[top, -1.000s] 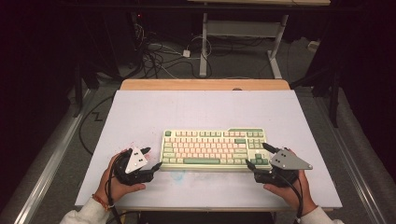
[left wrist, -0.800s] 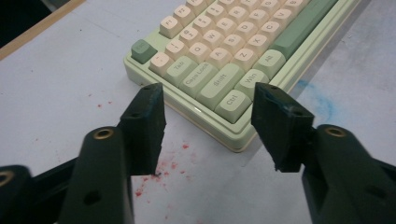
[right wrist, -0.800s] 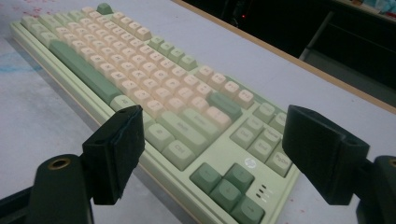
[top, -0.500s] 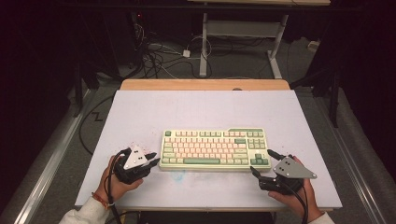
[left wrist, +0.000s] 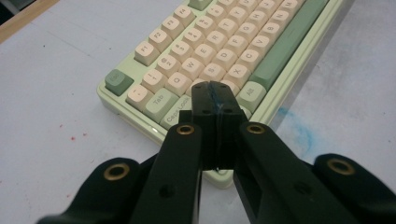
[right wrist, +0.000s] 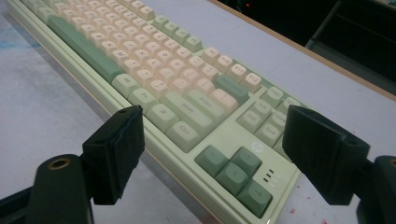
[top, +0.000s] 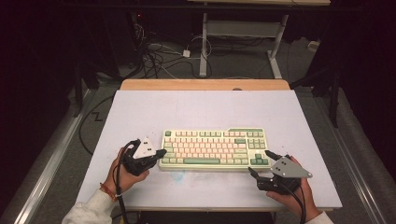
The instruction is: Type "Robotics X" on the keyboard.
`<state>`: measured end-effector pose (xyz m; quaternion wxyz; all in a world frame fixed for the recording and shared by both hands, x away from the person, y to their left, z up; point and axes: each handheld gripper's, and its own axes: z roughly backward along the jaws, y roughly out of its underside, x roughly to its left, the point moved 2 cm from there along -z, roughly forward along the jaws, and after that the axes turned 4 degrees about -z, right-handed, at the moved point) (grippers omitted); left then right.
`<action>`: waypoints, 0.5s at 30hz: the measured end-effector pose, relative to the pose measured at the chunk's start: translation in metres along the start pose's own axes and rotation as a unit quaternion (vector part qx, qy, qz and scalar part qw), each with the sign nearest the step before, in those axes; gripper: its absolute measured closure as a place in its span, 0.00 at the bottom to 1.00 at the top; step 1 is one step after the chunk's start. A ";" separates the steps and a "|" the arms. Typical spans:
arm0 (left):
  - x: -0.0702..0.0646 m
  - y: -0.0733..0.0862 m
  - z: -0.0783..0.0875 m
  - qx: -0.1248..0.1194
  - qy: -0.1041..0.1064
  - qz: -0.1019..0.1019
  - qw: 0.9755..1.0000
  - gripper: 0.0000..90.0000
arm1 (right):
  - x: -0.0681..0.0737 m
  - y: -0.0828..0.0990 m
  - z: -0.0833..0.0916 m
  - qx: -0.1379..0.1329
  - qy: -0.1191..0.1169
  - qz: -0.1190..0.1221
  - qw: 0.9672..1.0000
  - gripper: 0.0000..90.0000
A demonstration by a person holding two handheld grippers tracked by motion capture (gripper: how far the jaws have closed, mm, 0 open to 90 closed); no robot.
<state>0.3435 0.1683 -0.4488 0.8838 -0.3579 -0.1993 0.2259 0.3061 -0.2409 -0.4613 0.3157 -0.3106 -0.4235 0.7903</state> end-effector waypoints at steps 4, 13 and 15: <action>0.001 -0.007 -0.005 0.008 0.001 -0.005 1.000 0.98 | 0.001 0.000 0.000 0.000 -0.001 0.001 1.000 0.24; 0.003 -0.024 -0.023 0.037 0.005 -0.009 0.999 0.98 | 0.002 0.000 -0.002 0.004 -0.001 0.006 1.000 0.24; 0.003 -0.030 -0.027 0.040 0.005 -0.012 0.999 0.98 | 0.002 0.000 -0.002 0.005 -0.002 0.006 1.000 0.24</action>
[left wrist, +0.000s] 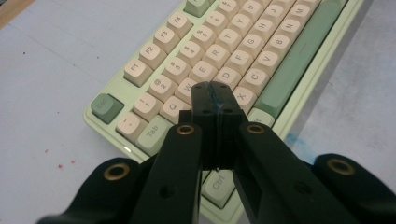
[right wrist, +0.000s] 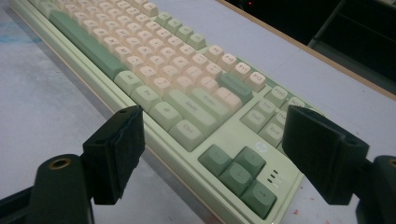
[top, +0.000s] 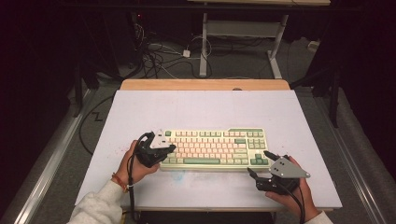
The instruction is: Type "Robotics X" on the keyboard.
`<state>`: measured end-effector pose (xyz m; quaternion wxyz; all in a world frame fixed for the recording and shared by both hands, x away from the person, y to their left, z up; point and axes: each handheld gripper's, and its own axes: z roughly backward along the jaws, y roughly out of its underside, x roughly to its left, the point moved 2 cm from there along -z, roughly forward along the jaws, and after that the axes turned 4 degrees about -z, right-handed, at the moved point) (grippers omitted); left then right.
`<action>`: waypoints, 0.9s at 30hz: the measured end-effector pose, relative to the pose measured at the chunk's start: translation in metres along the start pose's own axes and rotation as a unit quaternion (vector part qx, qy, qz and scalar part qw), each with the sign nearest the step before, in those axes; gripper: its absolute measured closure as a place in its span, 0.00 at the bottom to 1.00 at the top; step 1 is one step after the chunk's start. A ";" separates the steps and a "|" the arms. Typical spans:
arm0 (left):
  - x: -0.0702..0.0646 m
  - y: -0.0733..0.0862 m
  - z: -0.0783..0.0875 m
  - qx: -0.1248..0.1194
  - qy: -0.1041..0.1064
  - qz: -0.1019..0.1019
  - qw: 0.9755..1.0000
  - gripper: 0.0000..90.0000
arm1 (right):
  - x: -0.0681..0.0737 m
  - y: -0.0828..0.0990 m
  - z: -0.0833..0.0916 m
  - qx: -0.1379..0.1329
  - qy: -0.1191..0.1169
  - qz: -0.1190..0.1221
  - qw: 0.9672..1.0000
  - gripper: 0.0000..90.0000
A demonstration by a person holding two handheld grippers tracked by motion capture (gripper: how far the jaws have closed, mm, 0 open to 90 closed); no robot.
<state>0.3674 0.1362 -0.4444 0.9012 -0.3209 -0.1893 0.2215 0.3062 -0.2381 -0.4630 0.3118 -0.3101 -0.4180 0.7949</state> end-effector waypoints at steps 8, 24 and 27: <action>-0.001 -0.028 -0.017 0.003 0.012 -0.019 1.000 0.98 | 0.000 0.001 -0.002 0.008 0.000 0.003 1.000 0.24; -0.007 -0.055 -0.060 0.036 0.036 -0.046 0.998 0.97 | 0.002 0.003 -0.004 0.017 -0.005 0.010 1.000 0.24; -0.006 -0.056 -0.066 0.042 0.037 -0.047 0.997 0.97 | 0.001 0.003 -0.005 0.018 -0.005 0.012 1.000 0.24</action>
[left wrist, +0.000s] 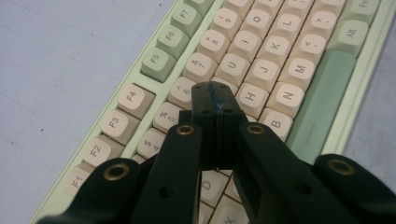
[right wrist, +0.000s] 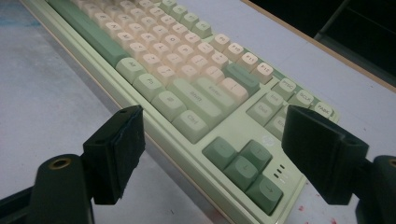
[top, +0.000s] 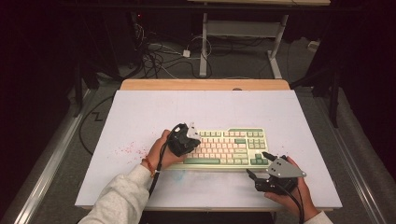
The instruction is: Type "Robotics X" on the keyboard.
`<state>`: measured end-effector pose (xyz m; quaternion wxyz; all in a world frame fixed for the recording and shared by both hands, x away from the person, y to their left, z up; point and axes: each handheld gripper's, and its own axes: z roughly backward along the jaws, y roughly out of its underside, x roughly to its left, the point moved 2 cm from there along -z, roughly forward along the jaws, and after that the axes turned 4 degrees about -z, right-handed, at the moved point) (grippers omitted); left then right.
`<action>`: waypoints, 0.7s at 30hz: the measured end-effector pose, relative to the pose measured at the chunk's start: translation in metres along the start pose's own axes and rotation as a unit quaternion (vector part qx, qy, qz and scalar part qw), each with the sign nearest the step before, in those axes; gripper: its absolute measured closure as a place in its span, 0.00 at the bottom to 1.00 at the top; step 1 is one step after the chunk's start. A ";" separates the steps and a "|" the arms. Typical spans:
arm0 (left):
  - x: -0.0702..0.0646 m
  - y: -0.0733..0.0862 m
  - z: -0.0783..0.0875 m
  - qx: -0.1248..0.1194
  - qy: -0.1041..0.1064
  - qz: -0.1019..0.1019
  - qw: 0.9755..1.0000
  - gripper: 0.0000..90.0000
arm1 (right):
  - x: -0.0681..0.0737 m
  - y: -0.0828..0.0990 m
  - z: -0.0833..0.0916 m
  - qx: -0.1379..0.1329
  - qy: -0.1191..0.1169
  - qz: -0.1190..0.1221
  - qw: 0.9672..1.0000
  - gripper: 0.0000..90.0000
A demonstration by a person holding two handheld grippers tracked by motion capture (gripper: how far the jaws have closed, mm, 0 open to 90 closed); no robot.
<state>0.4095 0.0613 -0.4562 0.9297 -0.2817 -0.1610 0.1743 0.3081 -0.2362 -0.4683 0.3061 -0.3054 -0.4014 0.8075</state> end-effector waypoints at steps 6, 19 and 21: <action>0.002 0.000 -0.006 0.006 0.001 0.002 1.000 0.97 | 0.000 0.001 -0.001 0.002 -0.003 0.002 1.000 0.24; 0.001 -0.001 -0.011 0.013 0.003 -0.001 1.000 0.97 | 0.002 0.001 -0.002 0.008 -0.006 0.009 1.000 0.24; 0.001 -0.001 -0.010 0.010 0.001 -0.001 1.000 0.97 | 0.002 0.001 -0.001 0.007 -0.006 0.009 1.000 0.24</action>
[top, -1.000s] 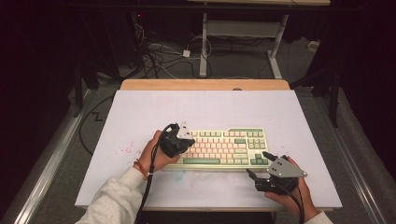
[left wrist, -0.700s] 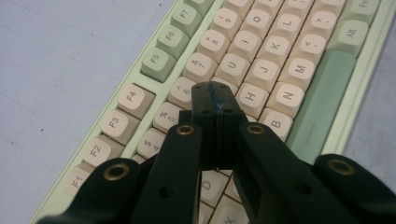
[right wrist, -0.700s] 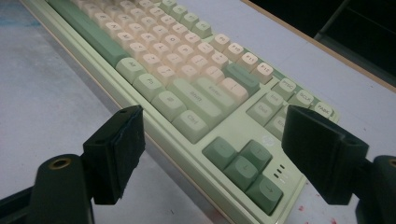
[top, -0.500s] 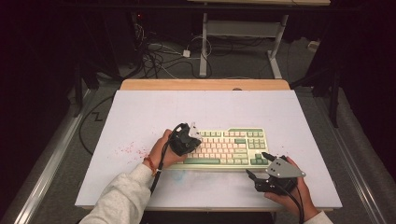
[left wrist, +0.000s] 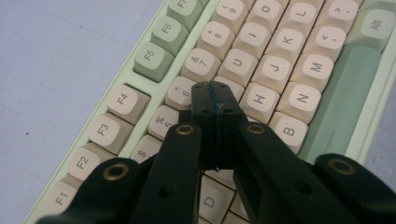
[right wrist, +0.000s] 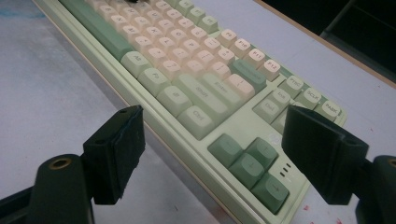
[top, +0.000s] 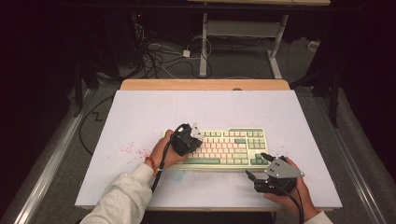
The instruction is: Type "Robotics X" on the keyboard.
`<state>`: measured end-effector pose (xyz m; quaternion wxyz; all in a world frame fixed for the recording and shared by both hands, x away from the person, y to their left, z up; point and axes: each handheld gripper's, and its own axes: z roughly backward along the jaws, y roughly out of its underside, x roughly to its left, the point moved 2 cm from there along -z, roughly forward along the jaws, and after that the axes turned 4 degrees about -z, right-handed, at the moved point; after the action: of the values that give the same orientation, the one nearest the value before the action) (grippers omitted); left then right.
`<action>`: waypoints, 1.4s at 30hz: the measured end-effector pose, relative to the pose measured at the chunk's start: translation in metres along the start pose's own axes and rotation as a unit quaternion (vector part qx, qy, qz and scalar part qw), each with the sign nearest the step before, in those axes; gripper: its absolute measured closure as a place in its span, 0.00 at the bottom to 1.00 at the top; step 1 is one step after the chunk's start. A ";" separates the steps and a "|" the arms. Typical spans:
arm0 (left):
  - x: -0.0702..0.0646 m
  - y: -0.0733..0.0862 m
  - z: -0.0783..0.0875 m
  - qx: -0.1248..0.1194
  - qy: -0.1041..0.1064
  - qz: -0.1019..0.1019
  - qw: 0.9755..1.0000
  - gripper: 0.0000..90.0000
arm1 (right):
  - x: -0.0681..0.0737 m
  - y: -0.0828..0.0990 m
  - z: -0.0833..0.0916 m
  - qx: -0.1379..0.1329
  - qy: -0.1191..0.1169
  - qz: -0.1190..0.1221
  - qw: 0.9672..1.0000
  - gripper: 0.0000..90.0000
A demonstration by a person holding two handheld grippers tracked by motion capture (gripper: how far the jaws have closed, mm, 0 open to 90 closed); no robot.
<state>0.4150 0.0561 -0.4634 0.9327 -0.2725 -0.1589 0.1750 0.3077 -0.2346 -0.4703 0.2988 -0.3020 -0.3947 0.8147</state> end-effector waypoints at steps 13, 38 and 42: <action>0.002 0.000 0.011 -0.023 -0.017 -0.001 1.000 0.96 | 0.000 0.000 0.001 0.000 0.000 -0.001 1.000 0.24; -0.002 0.007 0.041 -0.115 -0.086 0.024 0.989 0.35 | -0.003 0.000 0.001 0.003 0.004 -0.011 1.000 0.25; -0.004 0.008 0.045 -0.132 -0.088 0.028 0.987 0.27 | -0.004 0.000 0.001 0.004 0.005 -0.010 1.000 0.25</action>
<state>0.3916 0.0806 -0.4327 0.8659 -0.3807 -0.2543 0.2017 0.3091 -0.2381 -0.4688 0.3101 -0.3010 -0.3932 0.8116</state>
